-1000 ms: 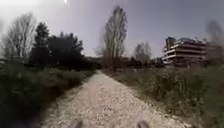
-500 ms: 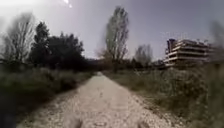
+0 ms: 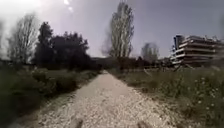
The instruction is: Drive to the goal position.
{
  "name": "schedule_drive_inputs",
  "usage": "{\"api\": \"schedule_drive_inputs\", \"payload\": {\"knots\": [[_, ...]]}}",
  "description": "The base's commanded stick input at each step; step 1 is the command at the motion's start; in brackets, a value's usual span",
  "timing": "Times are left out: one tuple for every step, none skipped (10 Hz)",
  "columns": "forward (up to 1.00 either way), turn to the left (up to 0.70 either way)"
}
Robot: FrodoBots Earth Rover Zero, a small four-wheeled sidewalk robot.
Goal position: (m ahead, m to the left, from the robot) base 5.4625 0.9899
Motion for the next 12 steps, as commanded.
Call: {"api": "schedule_drive_inputs", "payload": {"knots": [[1.0, 0.0], [1.0, 0.0], [1.0, 0.0], [1.0, 0.0], [1.0, 0.0], [1.0, 0.0], [1.0, 0.0], [1.0, 0.0], [1.0, 0.0], [1.0, 0.0], [1.0, 0.0], [1.0, 0.0]]}}
